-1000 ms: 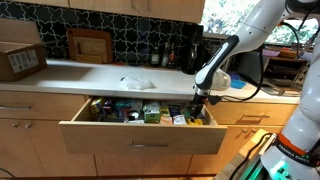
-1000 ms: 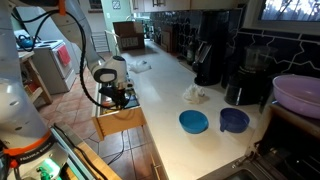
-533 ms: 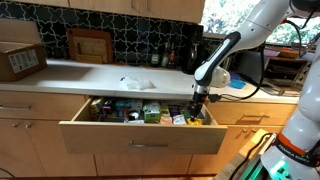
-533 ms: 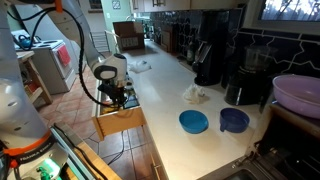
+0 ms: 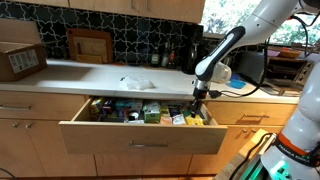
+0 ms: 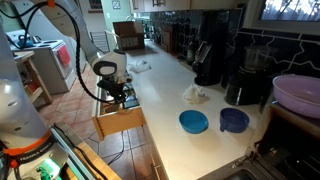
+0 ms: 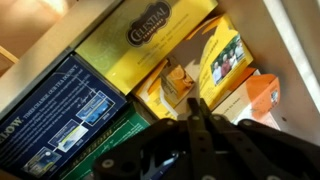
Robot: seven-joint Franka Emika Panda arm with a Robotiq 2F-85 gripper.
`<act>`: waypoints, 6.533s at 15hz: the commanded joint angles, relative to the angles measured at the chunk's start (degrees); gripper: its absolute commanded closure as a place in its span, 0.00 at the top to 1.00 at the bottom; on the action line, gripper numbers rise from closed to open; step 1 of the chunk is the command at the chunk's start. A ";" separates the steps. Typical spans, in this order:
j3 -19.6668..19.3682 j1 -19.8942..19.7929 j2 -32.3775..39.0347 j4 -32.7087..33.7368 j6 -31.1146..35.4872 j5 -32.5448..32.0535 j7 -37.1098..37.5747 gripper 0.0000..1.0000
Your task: Remove the yellow box from the drawer and put it on the counter
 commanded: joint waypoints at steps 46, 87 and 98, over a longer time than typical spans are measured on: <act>4.34 14.71 -8.81 35.32 -55.12 -62.66 34.36 0.00; 0.49 20.55 18.04 60.53 -71.74 -80.13 14.43 0.00; -1.05 20.34 24.53 63.70 -71.25 -79.84 12.98 0.00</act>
